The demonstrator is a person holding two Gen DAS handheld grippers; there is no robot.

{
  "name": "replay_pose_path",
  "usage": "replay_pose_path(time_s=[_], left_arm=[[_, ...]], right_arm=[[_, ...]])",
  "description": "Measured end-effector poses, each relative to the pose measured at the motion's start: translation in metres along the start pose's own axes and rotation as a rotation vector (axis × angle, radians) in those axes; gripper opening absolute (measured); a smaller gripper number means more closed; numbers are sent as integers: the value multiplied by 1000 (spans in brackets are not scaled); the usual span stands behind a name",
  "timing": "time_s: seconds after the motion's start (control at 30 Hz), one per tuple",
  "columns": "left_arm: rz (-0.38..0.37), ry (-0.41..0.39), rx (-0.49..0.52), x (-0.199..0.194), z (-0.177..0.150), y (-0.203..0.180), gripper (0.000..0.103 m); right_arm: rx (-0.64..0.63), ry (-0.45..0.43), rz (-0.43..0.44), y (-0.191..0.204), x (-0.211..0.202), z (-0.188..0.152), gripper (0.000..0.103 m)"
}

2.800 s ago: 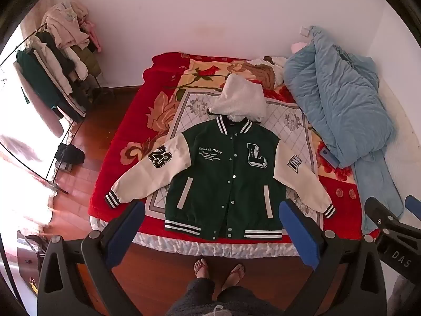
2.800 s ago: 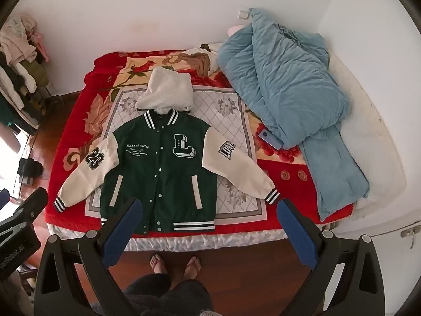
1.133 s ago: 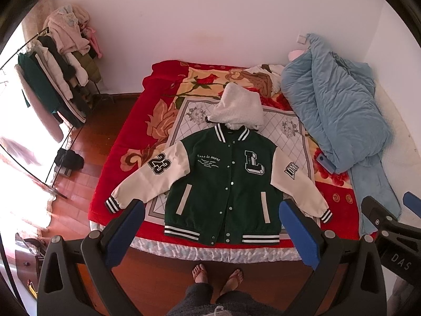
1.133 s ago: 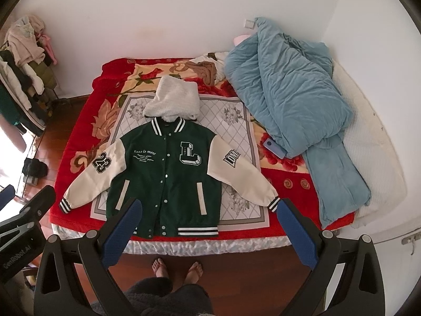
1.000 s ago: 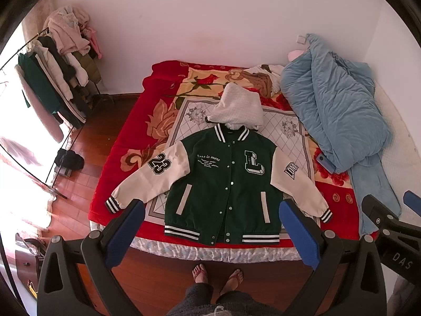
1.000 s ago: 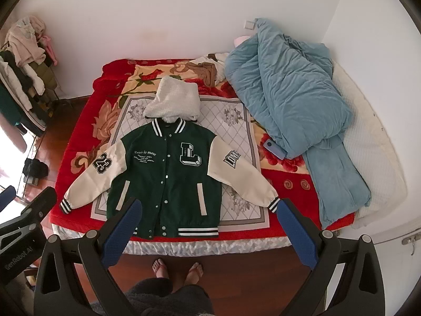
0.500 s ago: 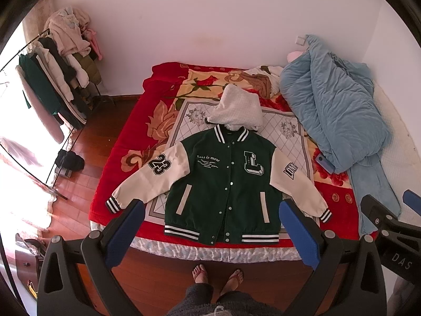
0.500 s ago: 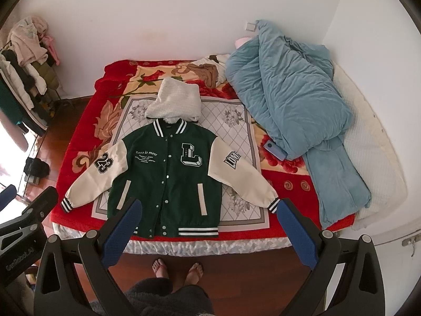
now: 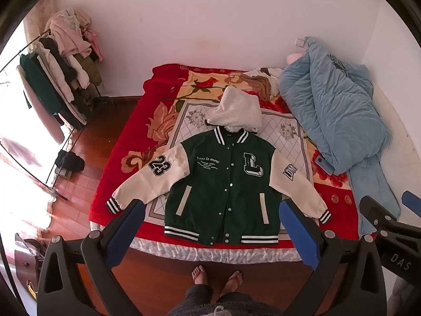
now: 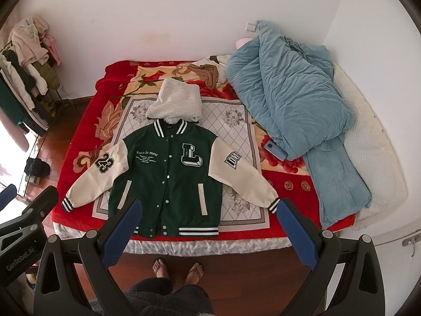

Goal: Fold large clothes

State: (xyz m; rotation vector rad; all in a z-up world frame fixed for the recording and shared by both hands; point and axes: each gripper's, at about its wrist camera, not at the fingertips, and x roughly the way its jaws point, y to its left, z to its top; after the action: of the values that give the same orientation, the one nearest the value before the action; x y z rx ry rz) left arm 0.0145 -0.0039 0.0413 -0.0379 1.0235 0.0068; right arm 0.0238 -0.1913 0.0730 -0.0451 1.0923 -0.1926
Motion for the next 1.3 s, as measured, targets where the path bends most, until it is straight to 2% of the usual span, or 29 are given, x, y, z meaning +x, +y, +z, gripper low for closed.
replay_pose_path(time_s=[0.5, 0.67, 0.8, 0.9, 1.0, 1.17, 1.23, 1.3], left_arm=[[5, -10, 7, 0, -1, -3, 103], [20, -18, 2, 26, 23, -9, 103], [53, -48, 15, 65, 39, -7, 103], [100, -63, 23, 106, 48, -12, 103], [151, -62, 25, 142, 58, -22, 103], [258, -33, 32, 226, 76, -51, 103], [302, -9, 46, 266, 77, -69, 103], [304, 14, 56, 303, 70, -86, 103]], right_arm=[[14, 5, 11, 2, -6, 5, 103], [92, -27, 49, -1, 10, 15, 103], [238, 14, 72, -29, 64, 11, 103], [348, 33, 31, -59, 109, 2, 103], [431, 60, -50, -97, 156, -12, 103], [573, 158, -130, -192, 257, -46, 102], [655, 194, -117, -235, 303, -64, 97], [752, 242, -81, -273, 355, -84, 83]])
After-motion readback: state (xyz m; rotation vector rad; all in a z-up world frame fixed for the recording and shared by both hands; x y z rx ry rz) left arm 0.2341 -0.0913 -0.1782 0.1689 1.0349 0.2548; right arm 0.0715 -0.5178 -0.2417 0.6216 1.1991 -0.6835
